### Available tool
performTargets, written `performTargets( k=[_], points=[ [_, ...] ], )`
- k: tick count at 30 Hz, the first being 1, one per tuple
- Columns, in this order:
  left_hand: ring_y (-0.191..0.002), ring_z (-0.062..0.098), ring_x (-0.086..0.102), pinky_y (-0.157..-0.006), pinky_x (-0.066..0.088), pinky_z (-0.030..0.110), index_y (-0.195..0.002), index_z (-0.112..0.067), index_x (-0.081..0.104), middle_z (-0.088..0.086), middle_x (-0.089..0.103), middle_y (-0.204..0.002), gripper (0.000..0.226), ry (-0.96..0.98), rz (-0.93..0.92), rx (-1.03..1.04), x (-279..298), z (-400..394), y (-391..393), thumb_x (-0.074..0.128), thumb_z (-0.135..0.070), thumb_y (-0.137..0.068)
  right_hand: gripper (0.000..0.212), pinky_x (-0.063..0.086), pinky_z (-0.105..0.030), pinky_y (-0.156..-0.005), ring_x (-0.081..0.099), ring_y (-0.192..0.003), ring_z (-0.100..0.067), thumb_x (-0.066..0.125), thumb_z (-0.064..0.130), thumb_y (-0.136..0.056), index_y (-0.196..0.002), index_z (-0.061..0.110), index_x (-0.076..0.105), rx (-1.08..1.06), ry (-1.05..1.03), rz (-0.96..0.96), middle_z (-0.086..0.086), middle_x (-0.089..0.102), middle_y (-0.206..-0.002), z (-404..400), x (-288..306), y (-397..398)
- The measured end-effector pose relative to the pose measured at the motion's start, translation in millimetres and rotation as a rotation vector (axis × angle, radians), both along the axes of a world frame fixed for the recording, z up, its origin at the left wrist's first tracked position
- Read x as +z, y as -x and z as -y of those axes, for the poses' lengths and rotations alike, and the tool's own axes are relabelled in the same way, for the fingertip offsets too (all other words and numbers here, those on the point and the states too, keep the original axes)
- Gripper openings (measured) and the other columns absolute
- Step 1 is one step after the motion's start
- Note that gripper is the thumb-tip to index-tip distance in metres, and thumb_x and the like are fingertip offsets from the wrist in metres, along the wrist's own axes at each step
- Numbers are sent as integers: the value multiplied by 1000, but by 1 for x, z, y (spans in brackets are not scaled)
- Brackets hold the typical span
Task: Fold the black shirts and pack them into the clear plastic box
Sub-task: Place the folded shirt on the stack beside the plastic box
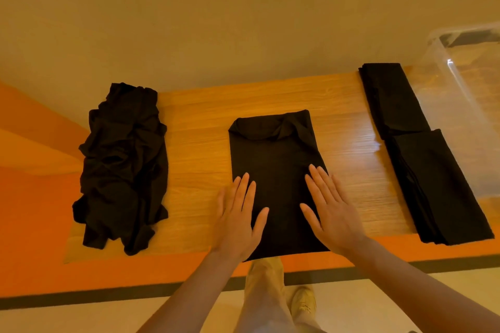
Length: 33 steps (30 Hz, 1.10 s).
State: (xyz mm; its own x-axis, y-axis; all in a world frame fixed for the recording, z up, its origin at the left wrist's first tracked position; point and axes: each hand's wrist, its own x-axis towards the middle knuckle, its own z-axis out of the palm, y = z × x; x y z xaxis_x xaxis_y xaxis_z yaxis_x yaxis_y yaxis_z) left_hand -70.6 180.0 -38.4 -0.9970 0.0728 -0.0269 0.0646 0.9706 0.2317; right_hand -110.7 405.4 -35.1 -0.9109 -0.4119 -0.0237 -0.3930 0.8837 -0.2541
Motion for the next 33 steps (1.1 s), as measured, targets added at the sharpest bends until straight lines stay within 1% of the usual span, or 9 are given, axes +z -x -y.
performTargets(
  k=[4,7,10,13,17,20,24,29,33],
  points=[
    [-142,19,30,-117,24,41,-141,-11,46,6,39,-151,51,-61,-33,-90,4,-14,54,25,-36,-101,56,18,-36,-120,9,-148,-12,26,42,-102,-150,13,28,143,57,21,-2,19,-159,34,2,41],
    [-139,21,37,-116,27,40,-139,-9,49,9,45,-147,51,-49,-43,-143,-1,-16,89,31,-35,-99,57,24,-39,-118,16,-146,-13,24,43,-101,-149,13,29,126,39,35,-4,24,-157,47,-5,73],
    [-143,23,27,-118,20,42,-143,-11,42,9,35,-152,60,-62,-29,-119,-4,-1,110,37,-48,-96,61,16,-34,-120,12,-146,-12,21,46,-99,-150,12,26,3,30,39,-5,23,-157,37,-8,98],
    [-149,20,2,-121,5,42,-153,-22,21,5,13,-161,78,2,67,-104,-4,20,118,31,-68,-90,64,1,-27,-119,0,-147,-10,15,49,-99,-153,14,15,-63,2,69,-2,11,-160,15,-9,108],
    [-147,20,-17,-119,-5,46,-154,-31,3,4,-8,-162,90,69,162,-87,3,28,128,25,-81,-82,64,1,-31,-121,6,-147,-16,14,47,-101,-151,8,21,-95,-51,28,-9,20,-158,11,-8,108],
    [-148,19,-15,-118,-5,46,-154,-30,5,2,-11,-161,86,51,138,-131,4,21,140,25,-77,-85,59,9,-37,-120,15,-147,-19,23,43,-102,-148,6,31,-50,-1,-5,-11,28,-155,30,0,113],
    [-148,15,-8,-119,1,46,-154,-26,11,-1,-3,-162,72,13,116,-174,-2,11,164,17,-64,-94,56,19,-39,-120,13,-147,-13,25,43,-102,-150,13,27,107,22,25,-2,21,-158,50,-4,133],
    [-148,15,-13,-119,-5,42,-155,-26,5,-3,-7,-162,72,15,116,-87,-4,14,189,12,-63,-94,62,4,-35,-121,1,-148,-12,15,47,-100,-153,16,12,-99,-22,78,1,7,-160,39,-12,170],
    [-147,14,-16,-119,-4,45,-154,-26,0,-3,-11,-161,74,43,121,-73,-5,17,193,13,-65,-93,65,-2,-32,-120,-4,-148,-13,12,50,-100,-153,13,7,-159,-47,61,-1,2,-161,36,-15,172]
  ],
)
